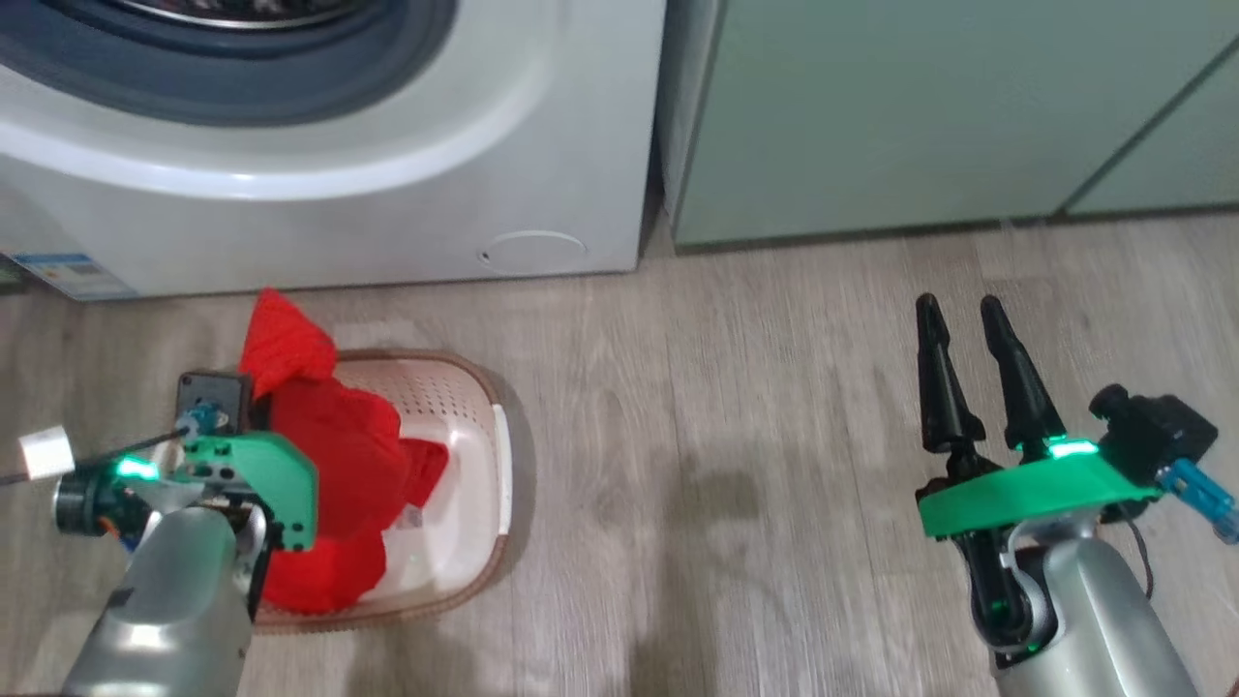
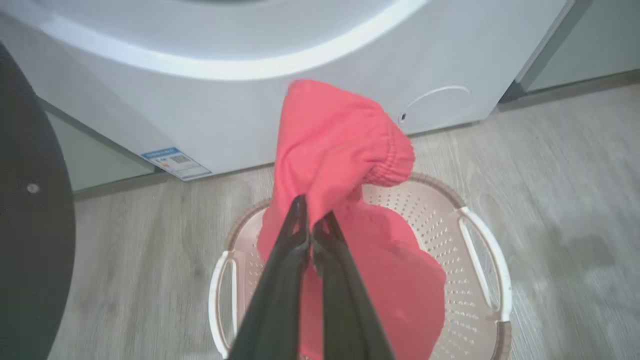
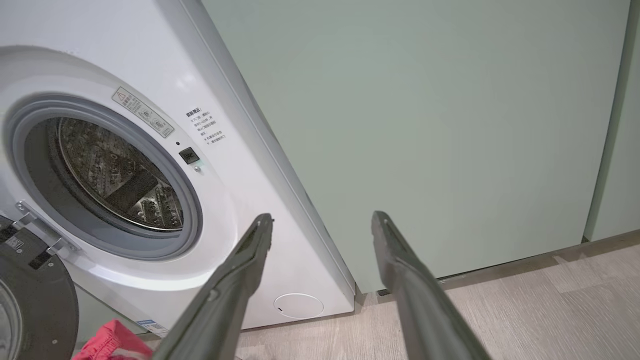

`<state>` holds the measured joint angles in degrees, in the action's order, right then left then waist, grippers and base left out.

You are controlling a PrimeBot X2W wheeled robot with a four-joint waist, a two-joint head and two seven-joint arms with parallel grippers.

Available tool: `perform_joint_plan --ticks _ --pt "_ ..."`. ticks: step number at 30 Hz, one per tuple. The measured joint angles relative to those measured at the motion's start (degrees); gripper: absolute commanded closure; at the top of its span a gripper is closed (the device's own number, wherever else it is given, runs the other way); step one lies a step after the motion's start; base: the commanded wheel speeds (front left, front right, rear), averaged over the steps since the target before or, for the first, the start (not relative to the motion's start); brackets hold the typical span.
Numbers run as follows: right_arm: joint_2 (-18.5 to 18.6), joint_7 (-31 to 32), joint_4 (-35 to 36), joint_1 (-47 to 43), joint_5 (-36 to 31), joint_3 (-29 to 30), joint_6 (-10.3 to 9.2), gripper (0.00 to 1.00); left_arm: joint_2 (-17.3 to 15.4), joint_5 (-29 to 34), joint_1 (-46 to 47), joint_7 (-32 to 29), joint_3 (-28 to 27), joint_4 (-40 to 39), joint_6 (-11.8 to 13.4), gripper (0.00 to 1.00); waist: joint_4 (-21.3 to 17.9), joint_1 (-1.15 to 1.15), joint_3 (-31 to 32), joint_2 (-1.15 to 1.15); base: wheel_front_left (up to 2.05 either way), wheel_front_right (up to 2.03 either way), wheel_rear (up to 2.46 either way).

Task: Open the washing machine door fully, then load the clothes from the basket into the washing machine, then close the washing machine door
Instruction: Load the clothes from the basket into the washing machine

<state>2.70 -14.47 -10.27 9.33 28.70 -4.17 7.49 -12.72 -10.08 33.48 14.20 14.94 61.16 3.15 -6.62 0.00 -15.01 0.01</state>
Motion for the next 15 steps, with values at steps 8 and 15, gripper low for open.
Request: perform_joint_plan --ticks 8,15 --pt "0.00 0.00 -0.10 -2.70 -0.57 0.85 0.00 0.00 0.11 0.00 -7.97 0.00 -2.25 -14.75 -0.03 1.00 2.14 0.00 5.68 0.00 0.00 0.00 0.00" --pt "-0.01 0.00 -0.09 -5.17 -1.71 2.02 0.00 0.00 1.24 0.49 -13.80 0.00 -3.80 -26.13 -2.47 1.00 3.58 0.00 10.04 0.00 0.00 0.00 0.00"
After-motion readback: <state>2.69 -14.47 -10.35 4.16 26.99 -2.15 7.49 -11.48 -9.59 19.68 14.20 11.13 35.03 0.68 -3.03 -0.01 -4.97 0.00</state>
